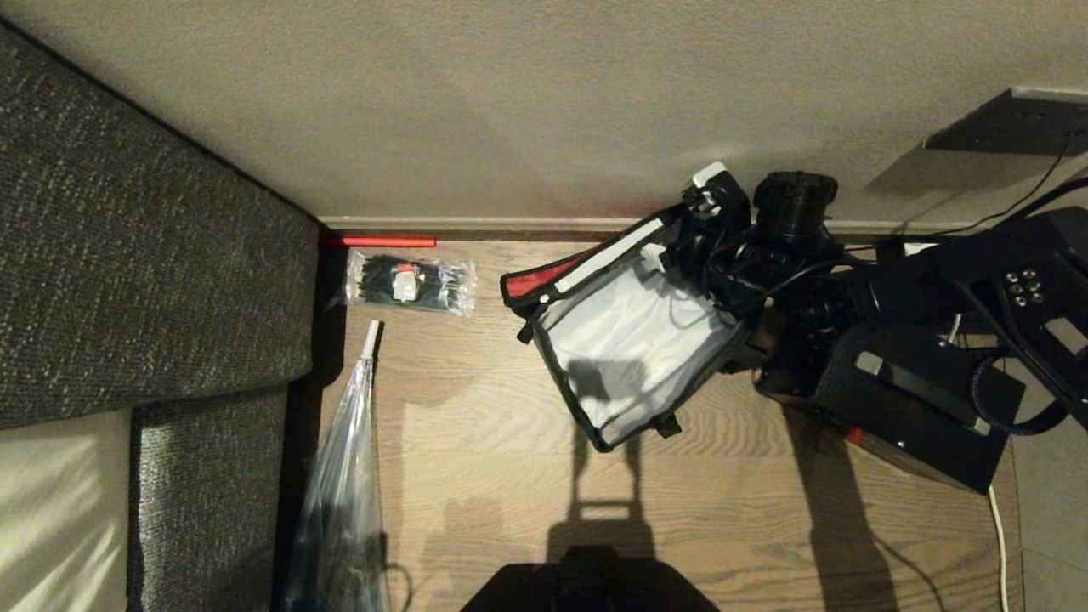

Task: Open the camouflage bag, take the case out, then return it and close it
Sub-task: Grip the handle again

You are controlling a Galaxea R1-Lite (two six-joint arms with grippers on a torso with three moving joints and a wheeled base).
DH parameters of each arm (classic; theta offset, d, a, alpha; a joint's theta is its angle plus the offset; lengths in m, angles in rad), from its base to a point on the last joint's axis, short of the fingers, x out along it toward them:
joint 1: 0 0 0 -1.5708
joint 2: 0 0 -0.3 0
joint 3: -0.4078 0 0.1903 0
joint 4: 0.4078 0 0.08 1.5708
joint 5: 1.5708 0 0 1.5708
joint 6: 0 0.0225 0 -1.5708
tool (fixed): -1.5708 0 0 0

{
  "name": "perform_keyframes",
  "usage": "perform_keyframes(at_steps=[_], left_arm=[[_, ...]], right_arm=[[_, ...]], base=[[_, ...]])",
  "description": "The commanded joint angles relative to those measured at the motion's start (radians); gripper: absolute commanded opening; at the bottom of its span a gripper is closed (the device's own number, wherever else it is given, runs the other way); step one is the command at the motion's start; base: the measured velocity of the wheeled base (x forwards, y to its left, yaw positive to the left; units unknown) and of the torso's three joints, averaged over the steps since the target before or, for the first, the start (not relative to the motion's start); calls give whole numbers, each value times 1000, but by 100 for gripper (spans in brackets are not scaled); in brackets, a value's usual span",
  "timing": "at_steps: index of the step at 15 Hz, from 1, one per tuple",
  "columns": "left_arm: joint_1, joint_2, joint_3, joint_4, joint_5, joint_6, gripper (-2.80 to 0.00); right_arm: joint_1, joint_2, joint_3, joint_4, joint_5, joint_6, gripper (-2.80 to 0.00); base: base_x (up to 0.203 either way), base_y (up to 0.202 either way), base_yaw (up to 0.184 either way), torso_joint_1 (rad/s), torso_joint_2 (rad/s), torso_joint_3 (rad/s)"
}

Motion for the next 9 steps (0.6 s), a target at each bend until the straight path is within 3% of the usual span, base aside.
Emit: perform_keyframes(at_steps=[1, 6, 9], left_arm=[[1, -2, 3, -1, 0, 0, -280], [1, -2, 3, 1, 0, 1, -280], [1, -2, 3, 0, 0, 1, -280]], right_arm=[[1, -34, 27, 38, 3, 1, 0], [1, -144, 267, 182, 1, 72, 0], [-8, -160, 336, 262, -9, 115, 0]], base=[[0, 0, 0, 0, 0, 0], [0, 0, 0, 0, 0, 0], [0, 0, 0, 0, 0, 0]])
